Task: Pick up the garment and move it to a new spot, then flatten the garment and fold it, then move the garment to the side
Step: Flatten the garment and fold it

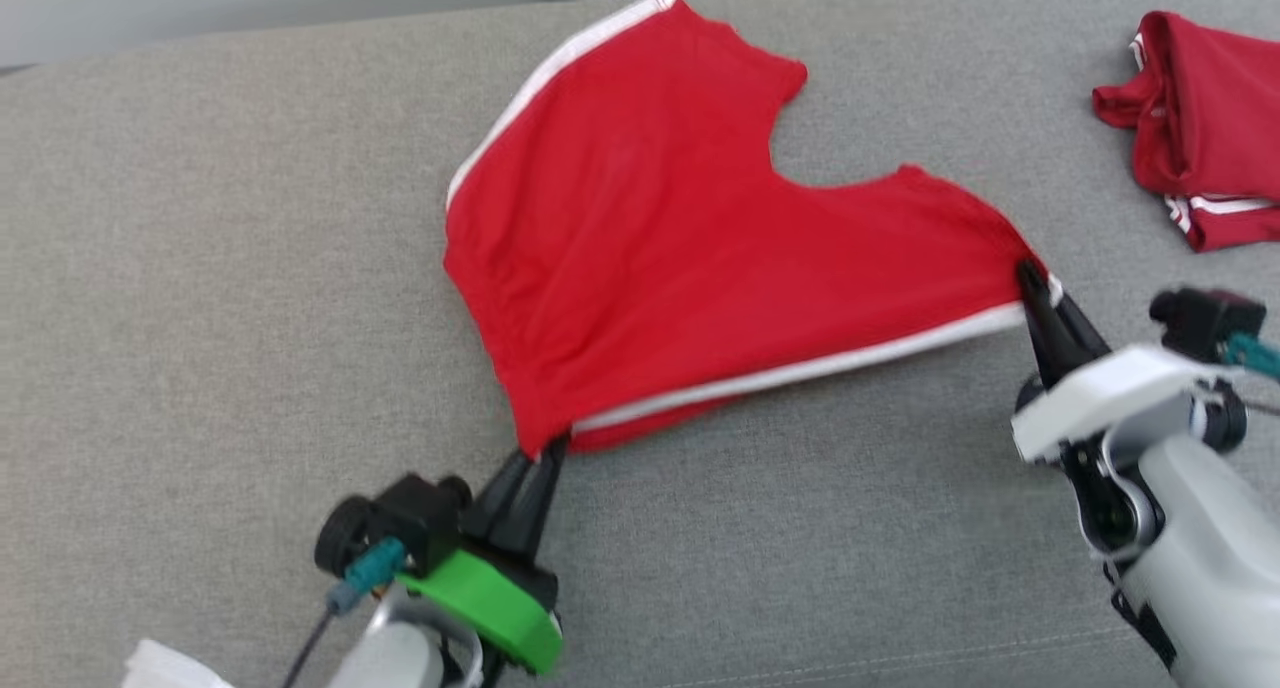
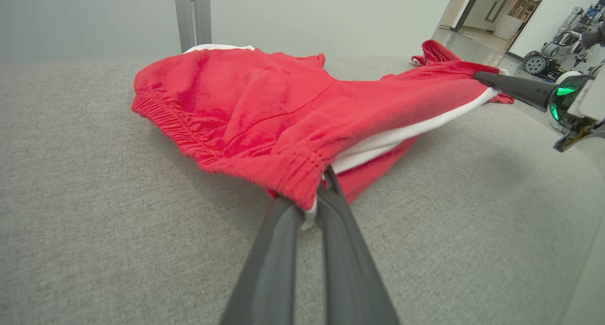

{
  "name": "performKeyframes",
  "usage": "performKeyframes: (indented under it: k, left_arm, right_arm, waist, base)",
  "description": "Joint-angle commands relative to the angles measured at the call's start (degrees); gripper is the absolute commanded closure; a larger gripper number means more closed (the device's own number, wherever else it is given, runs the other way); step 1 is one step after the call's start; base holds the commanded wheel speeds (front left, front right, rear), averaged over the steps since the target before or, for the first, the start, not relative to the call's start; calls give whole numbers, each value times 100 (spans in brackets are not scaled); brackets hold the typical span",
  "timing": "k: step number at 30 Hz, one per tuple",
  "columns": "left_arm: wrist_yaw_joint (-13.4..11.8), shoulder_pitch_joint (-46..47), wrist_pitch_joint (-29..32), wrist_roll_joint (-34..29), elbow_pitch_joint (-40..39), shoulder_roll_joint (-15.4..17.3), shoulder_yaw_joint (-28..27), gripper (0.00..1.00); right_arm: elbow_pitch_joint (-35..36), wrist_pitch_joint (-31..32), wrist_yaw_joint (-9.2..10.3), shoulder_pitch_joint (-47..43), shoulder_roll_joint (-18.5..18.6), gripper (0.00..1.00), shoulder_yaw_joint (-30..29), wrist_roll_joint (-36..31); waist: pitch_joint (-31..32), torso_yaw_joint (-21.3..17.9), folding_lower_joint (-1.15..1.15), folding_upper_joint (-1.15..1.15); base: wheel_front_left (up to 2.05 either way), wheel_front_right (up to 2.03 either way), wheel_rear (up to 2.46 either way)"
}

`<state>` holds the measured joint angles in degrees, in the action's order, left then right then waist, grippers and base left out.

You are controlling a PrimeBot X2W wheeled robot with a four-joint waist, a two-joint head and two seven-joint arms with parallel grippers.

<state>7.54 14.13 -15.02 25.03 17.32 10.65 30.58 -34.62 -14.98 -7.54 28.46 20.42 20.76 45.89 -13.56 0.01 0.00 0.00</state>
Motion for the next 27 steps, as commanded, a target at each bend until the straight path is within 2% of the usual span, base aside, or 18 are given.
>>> performKeyframes:
  k: [1,9,14,22,27]
  left_arm:
    - [-14,-224,-15,44,-35,8,40,100]
    - [-18,-977,-15,-142,-155,-96,269,100]
    - [-17,-1122,-15,-209,-179,-142,442,100]
    - [-15,-814,-15,-157,-277,-231,696,100]
    - [-15,-582,-15,-30,-380,-273,622,100]
  right_arm:
    - [109,-25,13,-259,67,100,-128,84]
    - [752,33,13,-1774,-43,100,-697,237]
    - [1073,216,13,-2294,-132,100,-1167,167]
    - [1464,639,12,-2000,-204,100,-1634,-217]
    - [1540,971,12,-1476,-162,100,-1768,-471]
  waist:
    - [200,39,0,0]
    - [431,136,0,0]
    - [449,164,0,0]
    - [445,339,0,0]
    - [350,586,0,0]
  base:
    - [0,0,0]
    - [0,0,0]
    - [0,0,0]
    - [0,0,0]
    - [0,0,0]
